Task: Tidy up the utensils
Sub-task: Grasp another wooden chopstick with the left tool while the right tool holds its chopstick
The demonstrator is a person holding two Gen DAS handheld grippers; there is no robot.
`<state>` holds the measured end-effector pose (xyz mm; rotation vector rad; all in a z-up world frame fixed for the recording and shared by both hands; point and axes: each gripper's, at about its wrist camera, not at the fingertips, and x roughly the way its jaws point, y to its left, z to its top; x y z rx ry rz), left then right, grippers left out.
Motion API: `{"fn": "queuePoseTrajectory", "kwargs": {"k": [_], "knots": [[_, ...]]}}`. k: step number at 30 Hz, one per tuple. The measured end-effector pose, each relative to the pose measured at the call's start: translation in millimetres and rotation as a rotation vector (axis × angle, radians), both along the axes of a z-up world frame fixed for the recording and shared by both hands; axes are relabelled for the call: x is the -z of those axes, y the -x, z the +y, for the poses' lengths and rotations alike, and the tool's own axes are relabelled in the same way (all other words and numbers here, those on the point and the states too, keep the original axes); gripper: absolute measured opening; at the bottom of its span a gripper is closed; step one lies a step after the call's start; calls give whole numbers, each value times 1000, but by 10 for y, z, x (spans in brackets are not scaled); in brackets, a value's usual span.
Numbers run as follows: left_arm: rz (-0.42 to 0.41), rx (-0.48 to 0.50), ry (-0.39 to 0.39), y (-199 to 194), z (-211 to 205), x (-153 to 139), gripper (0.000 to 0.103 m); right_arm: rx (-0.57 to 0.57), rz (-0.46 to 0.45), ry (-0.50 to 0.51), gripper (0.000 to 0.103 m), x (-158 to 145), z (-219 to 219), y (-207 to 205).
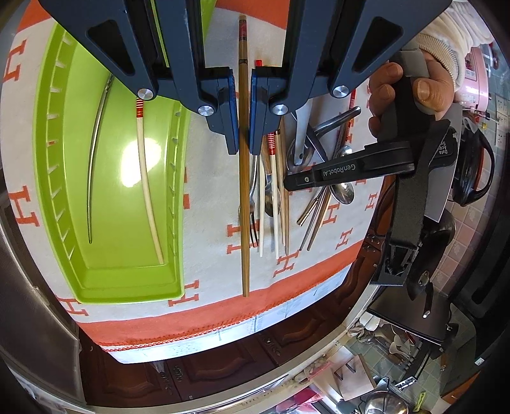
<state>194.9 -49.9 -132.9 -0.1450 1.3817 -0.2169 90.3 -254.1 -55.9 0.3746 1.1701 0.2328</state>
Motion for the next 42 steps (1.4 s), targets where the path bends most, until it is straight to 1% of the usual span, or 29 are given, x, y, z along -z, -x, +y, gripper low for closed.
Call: {"fn": "queuePoseTrajectory", "kwargs": {"k": [7,14,16,24,27,29,31,32,35,39,41,42], "knots": [[-1,-17,2,-18,55,4,0,-2,3,-4,7,20,1,1],[26,-39,56,-47,94,16,0,-2,2,-2,7,26,1,8],[26,-33,54,-45,84,22,0,0,3,-1,7,32,3,15],[-20,-1,-41,-57,-104,0,0,-3,4,5,7,53,42,30],[-24,12,-53,-52,-96,-1,1,-2,5,6,7,62,47,26],[-9,5,-53,-46,-48,21,4,-1,3,10,7,64,38,32],[-2,-7,-45,-46,-1,42,10,1,4,9,7,74,25,28],[-2,-11,-44,-44,21,47,11,4,6,10,7,78,22,21],[-7,-3,-61,-45,-2,54,11,4,6,7,7,98,26,15],[-39,27,-142,-39,-149,53,11,0,8,10,7,118,44,23],[-58,37,-162,-35,-191,48,11,-3,9,9,7,133,63,31],[-64,36,-161,-38,-193,44,9,-4,10,10,7,142,76,34]]}}
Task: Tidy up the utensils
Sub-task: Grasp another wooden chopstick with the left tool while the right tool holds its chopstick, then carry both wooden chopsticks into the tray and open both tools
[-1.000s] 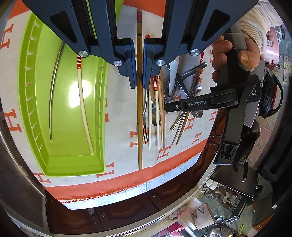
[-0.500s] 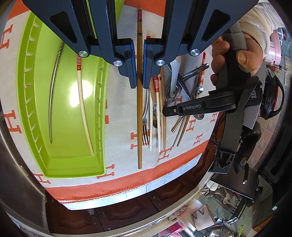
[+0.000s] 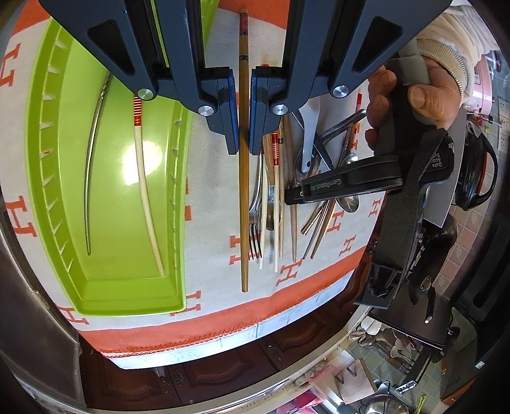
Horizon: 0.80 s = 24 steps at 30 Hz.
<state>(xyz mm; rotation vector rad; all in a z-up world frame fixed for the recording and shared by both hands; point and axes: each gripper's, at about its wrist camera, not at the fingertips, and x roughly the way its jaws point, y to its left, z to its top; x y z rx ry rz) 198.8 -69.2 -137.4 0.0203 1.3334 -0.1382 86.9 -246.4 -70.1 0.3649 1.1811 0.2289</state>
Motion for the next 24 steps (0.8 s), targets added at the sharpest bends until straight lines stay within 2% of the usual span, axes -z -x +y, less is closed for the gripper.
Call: {"fn": "queuePoseTrajectory", "kwargs": {"k": [8,17,24], "knots": [[9,-51,121,37,171,-90,4,-1,-1,-15,7,29,-4,15],[-76,-23,229,354,226,-668,4,3,-52,-41,7,-171,-63,104],[-129,91,322,733,20,-1183,4,27,-115,-53,7,-506,-221,323]]}}
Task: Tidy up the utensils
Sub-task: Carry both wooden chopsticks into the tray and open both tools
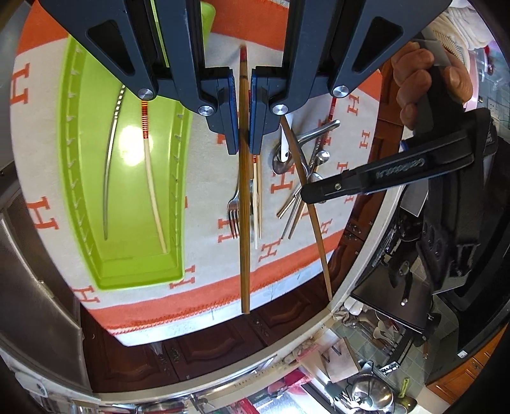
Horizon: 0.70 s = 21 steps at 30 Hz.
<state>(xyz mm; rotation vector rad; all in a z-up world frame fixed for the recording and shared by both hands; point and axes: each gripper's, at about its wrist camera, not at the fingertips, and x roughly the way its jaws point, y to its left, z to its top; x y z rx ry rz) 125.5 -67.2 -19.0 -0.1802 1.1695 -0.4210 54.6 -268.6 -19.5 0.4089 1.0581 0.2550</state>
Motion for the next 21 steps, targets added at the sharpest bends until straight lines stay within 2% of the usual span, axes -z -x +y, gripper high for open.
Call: {"fn": "queuePoseTrajectory", "kwargs": {"k": [10,13,18,21], "knots": [[-36,195,87,472,-719,-417,4,89,-83,0,7,-677,-671,557],[-51,235,103,561,-916,-498,4,105,-110,27,7,-900,-863,741],[-25,260,93,503,-1148,-363,4,127,-104,122,7,-1110,-1057,888],[-12,260,60,412,-1269,-141,4,107,-50,167,7,-1054,-1103,793]]}}
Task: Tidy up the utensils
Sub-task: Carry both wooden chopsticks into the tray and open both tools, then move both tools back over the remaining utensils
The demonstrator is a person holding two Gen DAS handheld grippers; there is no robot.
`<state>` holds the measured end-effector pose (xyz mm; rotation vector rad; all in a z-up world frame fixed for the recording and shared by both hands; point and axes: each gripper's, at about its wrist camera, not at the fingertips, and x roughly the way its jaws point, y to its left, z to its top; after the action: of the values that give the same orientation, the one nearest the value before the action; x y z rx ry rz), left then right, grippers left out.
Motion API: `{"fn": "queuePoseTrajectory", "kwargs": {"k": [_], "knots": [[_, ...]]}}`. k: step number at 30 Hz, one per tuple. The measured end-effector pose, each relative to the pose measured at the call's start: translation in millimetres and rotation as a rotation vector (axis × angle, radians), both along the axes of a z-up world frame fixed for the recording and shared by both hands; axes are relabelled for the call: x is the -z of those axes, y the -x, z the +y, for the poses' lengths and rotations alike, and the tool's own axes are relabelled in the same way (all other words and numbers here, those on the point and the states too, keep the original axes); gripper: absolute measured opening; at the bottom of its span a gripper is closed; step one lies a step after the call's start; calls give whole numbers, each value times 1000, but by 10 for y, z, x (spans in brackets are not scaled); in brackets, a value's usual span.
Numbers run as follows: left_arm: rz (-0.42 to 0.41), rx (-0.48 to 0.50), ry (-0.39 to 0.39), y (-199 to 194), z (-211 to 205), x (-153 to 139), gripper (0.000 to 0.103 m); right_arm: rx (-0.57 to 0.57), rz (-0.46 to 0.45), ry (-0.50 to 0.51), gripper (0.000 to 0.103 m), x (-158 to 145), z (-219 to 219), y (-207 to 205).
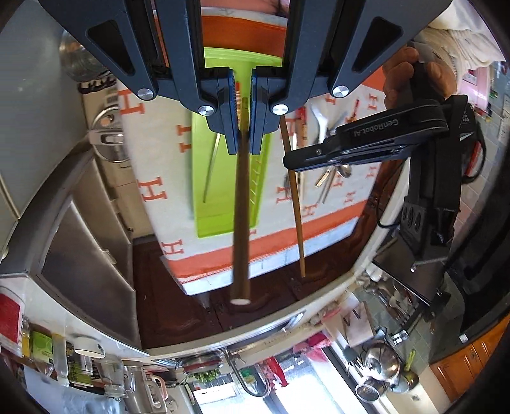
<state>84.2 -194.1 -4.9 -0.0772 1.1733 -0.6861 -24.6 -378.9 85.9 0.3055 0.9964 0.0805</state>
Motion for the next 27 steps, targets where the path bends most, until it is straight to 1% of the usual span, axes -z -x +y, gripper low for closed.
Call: {"fn": "queuePoseTrajectory", "kwargs": {"k": [3,6,9,13,14,15,16,18,20,24,25,27], "knots": [[-2,-9,-49,-105,-77,230,4,-20,71,26,7,161,-2,-172],[0,-20,-71,-225,-100,424,4,-26,111,43,7,328,20,-387],[-7,-45,-83,-338,-78,550,4,-41,150,63,7,510,98,-615],[-12,-77,-102,-475,13,666,4,-53,205,73,8,845,153,-833],[-15,-86,-110,-496,53,690,4,-44,224,74,10,931,173,-875],[-19,-93,-118,-509,85,703,4,-34,241,72,17,1007,190,-902],[-20,-98,-130,-522,121,716,4,-27,248,70,22,1089,202,-1031],[-9,-100,-125,-540,203,721,4,-8,237,62,43,1152,163,-995],[8,-104,-119,-540,266,729,4,-3,218,43,51,1185,173,-972],[29,-103,-121,-486,362,730,4,12,158,7,60,1156,210,-861],[30,-101,-123,-466,392,728,4,17,150,10,61,1177,280,-915],[24,-102,-132,-410,437,698,5,31,127,16,61,1109,334,-860]]}}
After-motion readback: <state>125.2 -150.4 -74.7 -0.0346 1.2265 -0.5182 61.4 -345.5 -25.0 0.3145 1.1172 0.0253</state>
